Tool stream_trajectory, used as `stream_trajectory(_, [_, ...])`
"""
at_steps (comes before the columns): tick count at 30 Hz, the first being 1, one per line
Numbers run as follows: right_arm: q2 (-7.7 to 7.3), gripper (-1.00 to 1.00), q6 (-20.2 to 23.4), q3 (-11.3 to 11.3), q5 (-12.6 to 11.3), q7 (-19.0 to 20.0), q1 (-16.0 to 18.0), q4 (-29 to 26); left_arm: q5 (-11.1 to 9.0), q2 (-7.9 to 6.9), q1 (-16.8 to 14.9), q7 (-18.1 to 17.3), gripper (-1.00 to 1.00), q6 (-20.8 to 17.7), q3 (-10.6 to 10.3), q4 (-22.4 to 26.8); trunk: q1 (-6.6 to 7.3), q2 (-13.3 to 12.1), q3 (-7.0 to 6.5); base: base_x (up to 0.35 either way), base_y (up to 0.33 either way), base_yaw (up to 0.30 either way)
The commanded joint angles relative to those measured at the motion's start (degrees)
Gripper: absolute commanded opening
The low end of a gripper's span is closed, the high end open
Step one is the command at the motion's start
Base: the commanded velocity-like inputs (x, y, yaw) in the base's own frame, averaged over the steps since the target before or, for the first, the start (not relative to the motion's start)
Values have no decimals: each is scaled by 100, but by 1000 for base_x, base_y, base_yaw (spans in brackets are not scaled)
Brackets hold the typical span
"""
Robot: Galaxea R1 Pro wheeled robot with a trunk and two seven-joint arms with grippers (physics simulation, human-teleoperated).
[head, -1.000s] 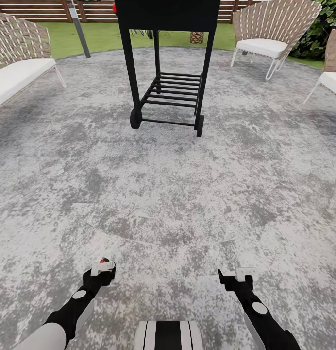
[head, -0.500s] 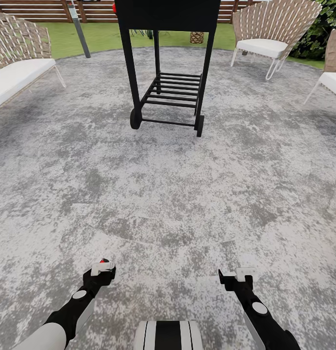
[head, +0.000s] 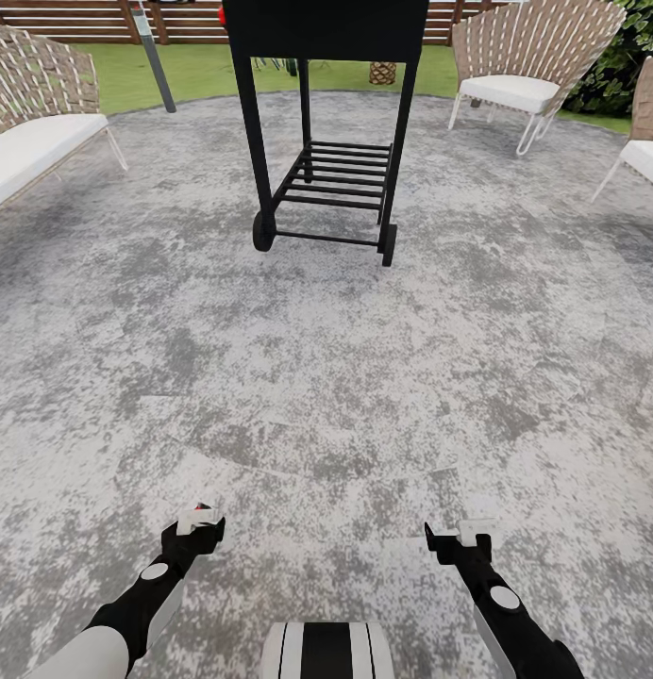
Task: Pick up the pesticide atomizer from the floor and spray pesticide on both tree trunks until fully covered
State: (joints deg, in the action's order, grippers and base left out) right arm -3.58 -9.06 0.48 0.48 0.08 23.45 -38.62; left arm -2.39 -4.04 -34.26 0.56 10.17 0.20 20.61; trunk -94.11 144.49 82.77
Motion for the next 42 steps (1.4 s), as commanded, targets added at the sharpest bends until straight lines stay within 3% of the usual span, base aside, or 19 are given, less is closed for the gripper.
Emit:
stream_trajectory(1, [-2, 100, -17, 5, 5, 1, 2, 4, -25, 0, -2, 6, 100, 17, -2, -4, 1, 1, 3, 0, 0, 0])
stream_trajectory(42, [-2, 100, -17, 14, 5, 1, 2, 7, -34, 2, -2, 6, 100, 20, -2, 0, 1, 1, -85, 0, 0, 0])
